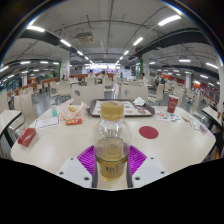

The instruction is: Pour water

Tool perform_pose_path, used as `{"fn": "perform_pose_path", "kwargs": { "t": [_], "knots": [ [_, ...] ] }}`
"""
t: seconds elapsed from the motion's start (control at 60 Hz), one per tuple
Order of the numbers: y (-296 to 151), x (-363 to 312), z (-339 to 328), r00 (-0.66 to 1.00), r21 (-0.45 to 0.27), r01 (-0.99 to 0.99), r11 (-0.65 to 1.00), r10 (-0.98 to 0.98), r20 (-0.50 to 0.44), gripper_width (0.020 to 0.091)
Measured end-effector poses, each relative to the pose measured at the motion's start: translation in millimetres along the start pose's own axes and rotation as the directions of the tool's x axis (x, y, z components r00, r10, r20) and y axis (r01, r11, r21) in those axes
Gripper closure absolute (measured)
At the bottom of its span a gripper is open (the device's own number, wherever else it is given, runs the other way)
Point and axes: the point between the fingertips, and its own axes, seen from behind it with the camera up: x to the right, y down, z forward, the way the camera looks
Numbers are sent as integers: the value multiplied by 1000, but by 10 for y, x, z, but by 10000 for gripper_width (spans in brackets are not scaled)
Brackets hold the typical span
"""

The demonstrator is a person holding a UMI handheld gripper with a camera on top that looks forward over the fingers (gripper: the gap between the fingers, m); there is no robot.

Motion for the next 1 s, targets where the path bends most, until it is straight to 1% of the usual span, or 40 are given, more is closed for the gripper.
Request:
{"fn": "perform_pose_path", "kwargs": {
  "t": [0.017, 0.083, 0.15, 0.25, 0.35, 0.417, 0.45, 0.5, 0.583, 0.617, 0.7, 0.767, 0.867, 0.933, 1.0],
  "knots": [
    [1, -6, -5, 1000, -4, 8, 1000, -8, 6, 743],
    [-16, -47, -13, 999, -21, 35, 999, -35, 4, 740],
    [-114, -158, -67, 999, -18, 47, 999, -47, 22, 740],
    [-396, -474, -132, 996, 6, 18, 1000, -18, 82, 741],
    [-821, -848, -134, 977, 31, -119, 992, 112, 181, 740],
    [-1138, -1094, -82, 933, 18, -269, 963, 256, 252, 742],
    [-1295, -1156, -22, 894, 1, -356, 935, 340, 292, 741],
    [-1501, -1265, 49, 806, -45, -496, 867, 479, 348, 740],
    [-1748, -1356, 247, 608, -149, -699, 700, 691, 391, 742],
    [-1812, -1364, 337, 512, -195, -764, 615, 762, 397, 741],
    [-1890, -1373, 554, 272, -295, -871, 392, 886, 376, 740],
    [-1916, -1353, 657, 72, -373, -905, 204, 938, 339, 741],
    [-1800, -1307, 925, -213, -451, -890, -74, 940, 266, 742],
    [-1714, -1269, 997, -355, -482, -848, -218, 910, 213, 743],
    [-1583, -1267, 1069, -416, -491, -823, -286, 892, 176, 742]
  ]
}}
